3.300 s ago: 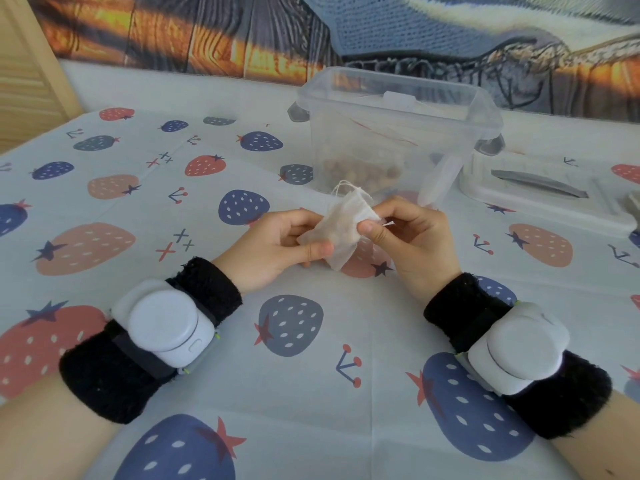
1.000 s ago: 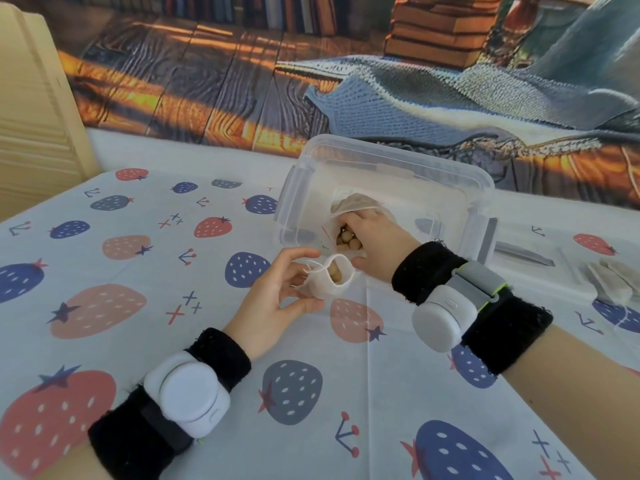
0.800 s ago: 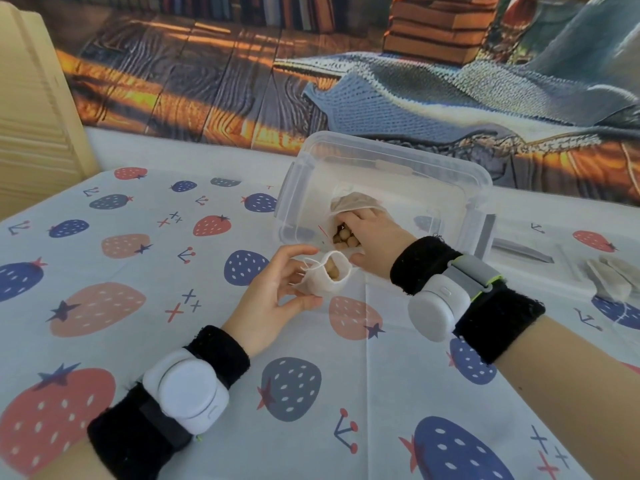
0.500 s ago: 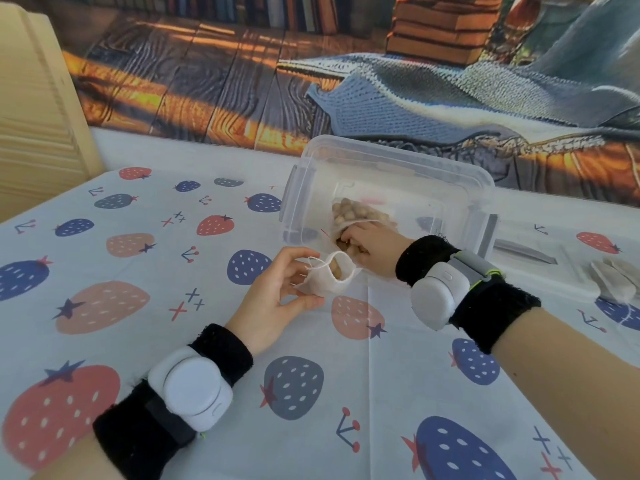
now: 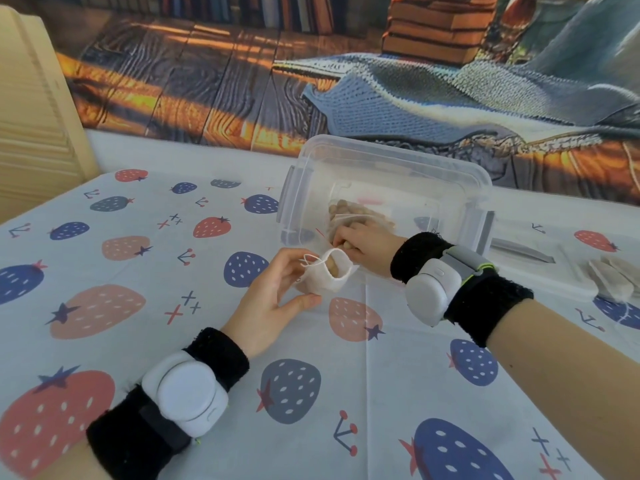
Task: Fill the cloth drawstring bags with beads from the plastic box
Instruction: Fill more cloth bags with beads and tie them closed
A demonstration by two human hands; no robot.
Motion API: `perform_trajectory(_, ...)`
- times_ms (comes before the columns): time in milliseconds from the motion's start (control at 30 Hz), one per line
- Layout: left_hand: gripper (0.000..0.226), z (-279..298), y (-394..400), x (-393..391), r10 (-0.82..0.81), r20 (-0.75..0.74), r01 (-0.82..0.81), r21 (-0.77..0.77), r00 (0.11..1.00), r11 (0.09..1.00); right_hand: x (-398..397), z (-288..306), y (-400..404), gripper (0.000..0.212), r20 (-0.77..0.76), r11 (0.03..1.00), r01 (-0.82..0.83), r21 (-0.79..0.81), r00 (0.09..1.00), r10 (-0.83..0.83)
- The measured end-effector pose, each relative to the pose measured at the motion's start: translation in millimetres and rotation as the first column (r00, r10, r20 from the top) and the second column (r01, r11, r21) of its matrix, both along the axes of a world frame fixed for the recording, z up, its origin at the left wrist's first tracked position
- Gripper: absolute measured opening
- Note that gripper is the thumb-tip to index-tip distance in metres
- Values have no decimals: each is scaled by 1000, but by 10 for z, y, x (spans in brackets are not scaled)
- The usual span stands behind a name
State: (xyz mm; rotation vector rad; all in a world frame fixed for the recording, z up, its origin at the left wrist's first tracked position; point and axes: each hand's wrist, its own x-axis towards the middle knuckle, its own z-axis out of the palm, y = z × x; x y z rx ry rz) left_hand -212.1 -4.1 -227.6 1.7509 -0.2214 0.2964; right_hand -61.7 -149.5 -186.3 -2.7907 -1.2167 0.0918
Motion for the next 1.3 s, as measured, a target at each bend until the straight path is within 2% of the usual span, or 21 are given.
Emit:
perform_trajectory(167, 41, 26, -24, -12, -15, 12, 16, -57, 1000, 998, -27, 64, -33, 13, -44, 1000, -10, 12, 999, 10)
perform_trajectory(267, 41, 45, -37, -32, -13, 50, 18, -109, 999, 994, -33, 171, -61, 23, -117, 993, -50, 104, 991, 62)
perform_trajectory(333, 40, 41, -41, -28, -10, 87, 23, -152, 996, 988, -55, 260, -80, 18, -175, 988, -25, 152, 983, 52)
perform_trajectory(400, 39, 45, -47, -30, 2, 111, 18, -182, 994, 983, -66, 332, -85, 12, -227, 989, 22, 149, 974, 12)
perform_trajectory(567, 40, 74, -72, -48, 26, 177, 10, -196, 984, 981, -58, 417, -59, 18, -272, 989, 65, 129, 962, -28)
perform_trajectory(700, 38, 77, -70, -56, 78, 222, -26, -228, 972, 973, -84, 503, -11, 30, -298, 994, 84, 63, 953, -61)
perform_trajectory(800, 42, 85, -73, -61, 100, 238, -41, -239, 966, 970, -104, 545, 19, 29, -334, 998, 67, -4, 940, -65)
perform_trajectory(900, 42, 99, -68, -55, 100, 233, -39, -254, 967, 967, -126, 573, 34, 27, -313, 998, 50, -24, 948, -55)
perform_trajectory(1033, 40, 82, -57, -35, 91, 222, -33, -250, 971, 968, -137, 560, 51, 42, -230, 996, 73, 53, 971, -59)
perform_trajectory(1167, 39, 63, -40, -18, 89, 207, -34, -256, 974, 966, -91, 538, 73, 40, -124, 989, 107, 101, 988, -94)
perform_trajectory(1300, 40, 66, -27, -15, 98, 187, -49, -250, 977, 967, -84, 580, 59, 46, -133, 979, 157, 131, 981, -139)
